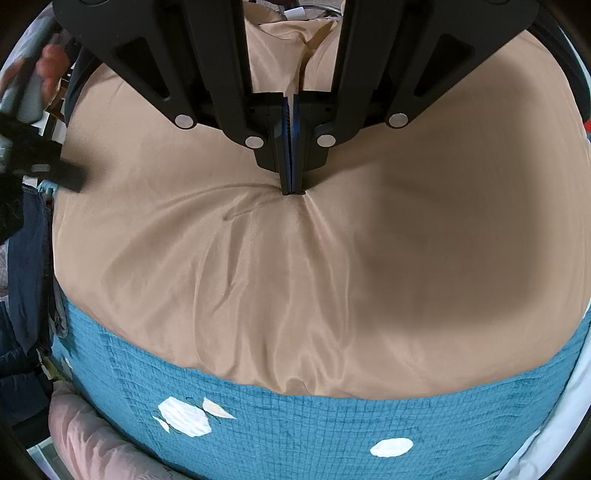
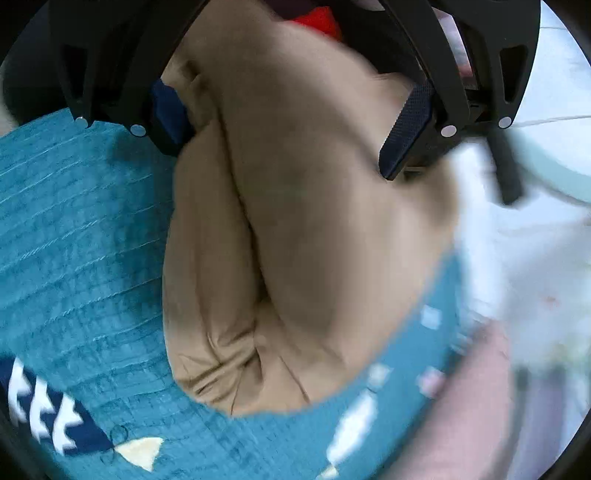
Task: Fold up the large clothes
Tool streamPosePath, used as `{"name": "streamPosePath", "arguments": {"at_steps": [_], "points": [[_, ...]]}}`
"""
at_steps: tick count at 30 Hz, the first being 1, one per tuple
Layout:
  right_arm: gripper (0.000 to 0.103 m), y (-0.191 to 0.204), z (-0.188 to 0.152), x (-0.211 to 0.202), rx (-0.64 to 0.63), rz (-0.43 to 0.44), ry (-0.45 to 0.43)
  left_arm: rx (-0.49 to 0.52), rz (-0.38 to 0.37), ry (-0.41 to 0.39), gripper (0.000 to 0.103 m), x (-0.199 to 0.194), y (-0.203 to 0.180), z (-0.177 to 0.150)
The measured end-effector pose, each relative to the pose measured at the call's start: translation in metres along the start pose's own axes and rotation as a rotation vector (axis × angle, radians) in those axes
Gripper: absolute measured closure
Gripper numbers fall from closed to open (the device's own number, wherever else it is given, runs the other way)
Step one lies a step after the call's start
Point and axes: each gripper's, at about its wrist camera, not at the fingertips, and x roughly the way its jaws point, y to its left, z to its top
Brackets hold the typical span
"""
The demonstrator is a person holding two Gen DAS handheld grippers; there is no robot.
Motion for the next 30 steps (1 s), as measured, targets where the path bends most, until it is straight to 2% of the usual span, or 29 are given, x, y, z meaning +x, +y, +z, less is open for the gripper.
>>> {"name": "streamPosePath", "arguments": {"at_steps": [3, 4, 5, 7, 8, 12, 18, 25, 28, 30], "points": [[0.027, -0.005, 0.003, 0.009, 0.054, -0.022, -0.017, -0.001, -0.002, 0.0, 0.101, 0.0, 0.0, 0.0], [0.039, -0.004, 0.002, 0.006, 0.067, -0.033, -0.027, -0.003, -0.006, 0.0, 0.101, 0.0, 0.0, 0.0], [0.056, -0.003, 0.001, 0.005, 0.075, -0.025, -0.031, -0.003, -0.008, 0.0, 0.101, 0.001, 0.001, 0.0], [0.072, 0.004, -0.001, -0.003, 0.098, 0.041, -0.041, -0.005, -0.006, 0.001, 0.101, 0.001, 0.0, 0.0], [0.074, 0.007, -0.001, -0.008, 0.089, 0.041, -0.052, -0.007, -0.005, 0.001, 0.101, 0.001, 0.001, 0.0], [0.077, 0.028, -0.008, -0.021, 0.047, 0.023, -0.102, -0.006, -0.001, -0.003, 0.101, 0.0, 0.0, -0.001], [0.078, 0.049, -0.022, -0.041, 0.039, 0.149, -0.121, -0.027, -0.021, 0.017, 0.101, 0.0, 0.003, 0.001], [0.078, 0.124, -0.04, -0.048, -0.108, 0.166, -0.129, -0.036, -0.044, 0.015, 0.101, -0.004, 0.007, 0.002], [0.078, 0.15, -0.043, -0.045, -0.142, 0.161, -0.13, -0.019, -0.02, 0.027, 0.101, -0.01, 0.006, 0.003], [0.078, 0.167, -0.045, -0.046, -0.162, 0.161, -0.136, 0.014, 0.003, 0.005, 0.1, -0.022, 0.003, 0.005]]}}
